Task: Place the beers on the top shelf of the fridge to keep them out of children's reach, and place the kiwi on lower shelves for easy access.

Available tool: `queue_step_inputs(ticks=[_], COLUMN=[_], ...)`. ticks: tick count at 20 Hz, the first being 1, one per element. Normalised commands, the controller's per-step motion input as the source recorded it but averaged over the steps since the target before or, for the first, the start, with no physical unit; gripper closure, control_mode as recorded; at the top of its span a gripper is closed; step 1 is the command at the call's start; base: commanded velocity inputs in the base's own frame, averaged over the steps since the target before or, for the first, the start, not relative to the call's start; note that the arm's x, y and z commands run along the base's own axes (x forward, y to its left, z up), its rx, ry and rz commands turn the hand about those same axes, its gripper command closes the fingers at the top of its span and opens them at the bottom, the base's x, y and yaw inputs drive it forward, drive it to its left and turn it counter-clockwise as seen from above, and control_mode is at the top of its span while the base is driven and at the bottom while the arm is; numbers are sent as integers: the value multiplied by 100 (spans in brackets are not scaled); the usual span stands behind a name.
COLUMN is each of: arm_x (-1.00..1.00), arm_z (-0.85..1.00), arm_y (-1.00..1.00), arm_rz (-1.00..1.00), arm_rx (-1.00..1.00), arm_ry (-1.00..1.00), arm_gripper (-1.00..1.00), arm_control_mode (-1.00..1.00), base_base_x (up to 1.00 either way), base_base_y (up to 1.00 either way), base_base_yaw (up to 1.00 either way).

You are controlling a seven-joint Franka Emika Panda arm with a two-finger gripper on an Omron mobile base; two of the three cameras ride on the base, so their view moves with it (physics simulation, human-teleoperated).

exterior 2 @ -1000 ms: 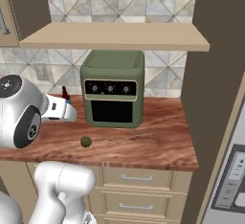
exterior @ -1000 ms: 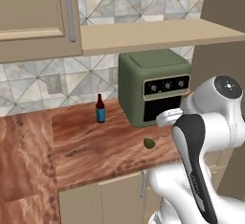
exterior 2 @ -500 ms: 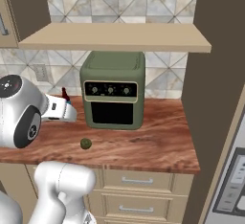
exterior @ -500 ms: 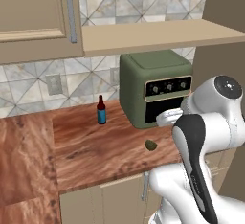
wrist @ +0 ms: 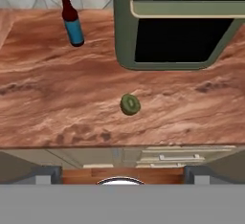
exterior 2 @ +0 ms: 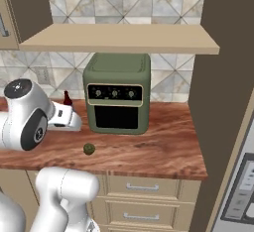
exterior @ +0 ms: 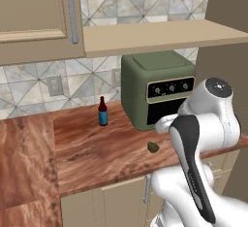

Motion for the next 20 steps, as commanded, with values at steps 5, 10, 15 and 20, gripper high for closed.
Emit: queue_step_inputs(ticks=[5,10,15,20], arm_x=[22,29,28,24], arm_z=[-70,-67,-61,-55], arm_y=[0,0,0,-2], arm_rz=[0,0,0,0], arm_rx=[0,0,0,0], arm_ry=[14,2,1,3], arm_gripper=[-100,-100,-100,-100], arm_control_mode=[-100,-100,-100,-100], base_base_x=[0,0,0,0], base_base_y=[0,0,0,0], base_base_yaw=[0,0,0,0])
